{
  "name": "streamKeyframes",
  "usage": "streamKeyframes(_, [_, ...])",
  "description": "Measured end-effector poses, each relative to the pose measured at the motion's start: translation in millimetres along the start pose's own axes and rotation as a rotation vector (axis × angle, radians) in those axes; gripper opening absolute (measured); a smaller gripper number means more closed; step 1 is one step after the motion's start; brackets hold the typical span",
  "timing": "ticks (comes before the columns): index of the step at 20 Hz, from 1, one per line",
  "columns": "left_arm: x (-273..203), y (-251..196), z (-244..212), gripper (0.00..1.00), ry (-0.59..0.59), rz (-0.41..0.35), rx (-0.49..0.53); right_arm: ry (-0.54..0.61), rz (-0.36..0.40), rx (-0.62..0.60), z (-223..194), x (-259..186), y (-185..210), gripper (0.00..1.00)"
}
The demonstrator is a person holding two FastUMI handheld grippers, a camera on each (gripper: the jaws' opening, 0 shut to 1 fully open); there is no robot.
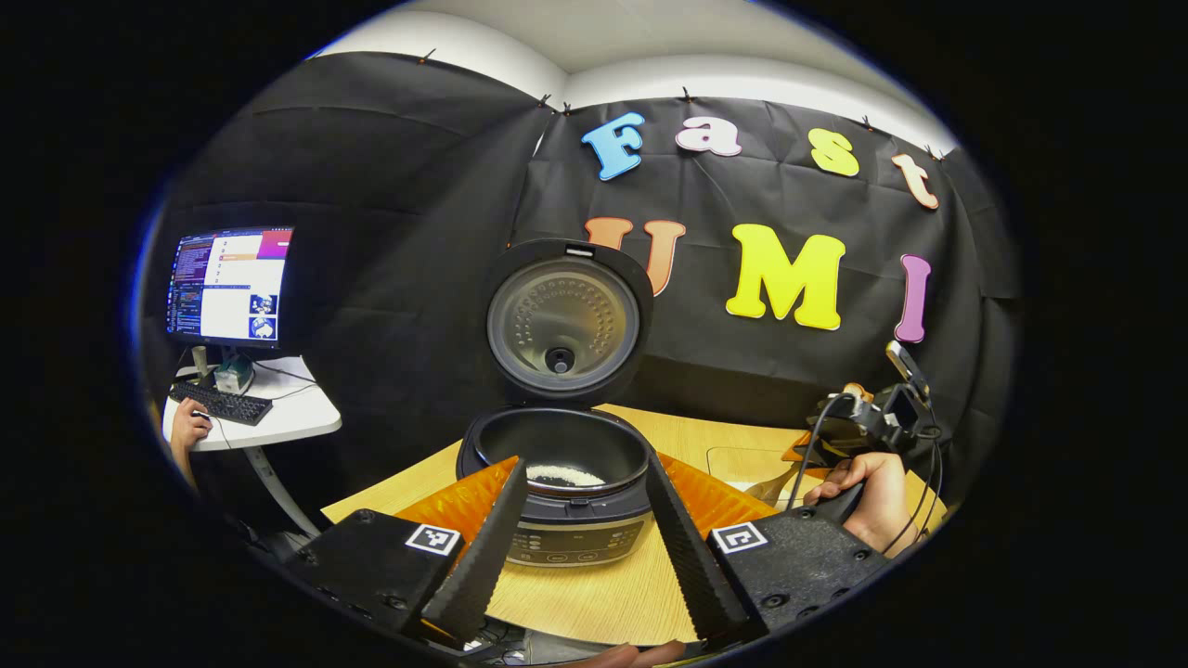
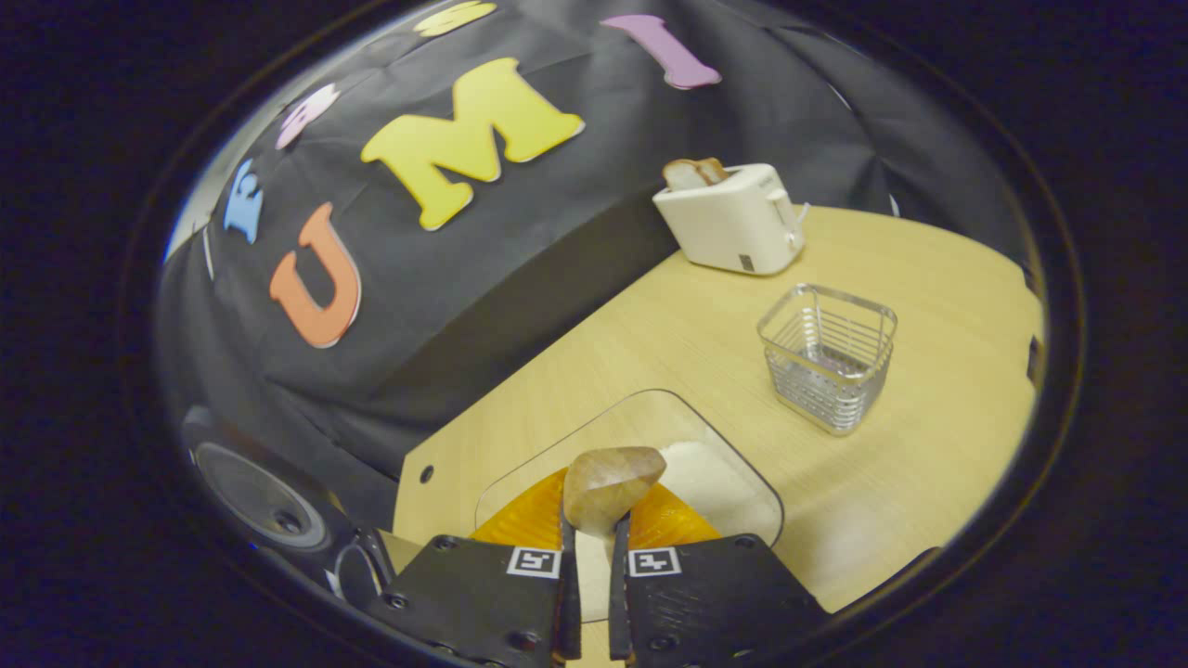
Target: Close the left gripper, press the button to open the rice cooker; take a wooden spoon from the chopstick holder with the right hand, scoop a spoonful of rice and pour it into the rice cooker, then put the wooden spoon back into the chopstick holder.
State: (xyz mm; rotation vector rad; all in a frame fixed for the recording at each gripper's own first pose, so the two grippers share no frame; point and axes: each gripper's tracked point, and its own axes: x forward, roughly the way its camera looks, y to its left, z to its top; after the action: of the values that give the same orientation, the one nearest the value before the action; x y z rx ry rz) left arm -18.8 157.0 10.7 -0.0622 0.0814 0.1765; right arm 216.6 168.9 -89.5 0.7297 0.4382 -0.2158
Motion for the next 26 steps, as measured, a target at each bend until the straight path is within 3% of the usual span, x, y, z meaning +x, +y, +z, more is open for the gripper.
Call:
streamKeyframes(6, [-1,-12,-2,0.83,-0.001,-0.016,0.035,0.003,0.049,-0.001,-7,-3,-1,0.12])
streamKeyframes(9, [0,-14,-2,0.83,-0.002,-0.026,0.033,0.022,0.075,0.059,-6,-2,-5,0.12])
streamKeyframes(16, [4,-10,-6,0.83,0.011,-0.022,0.011,0.058,0.126,0.315,-1,5,-14,0.12])
streamKeyframes(26, [4,-12,-6,0.83,0.014,-0.03,0.001,0.149,0.204,0.585,-9,5,-2,0.12])
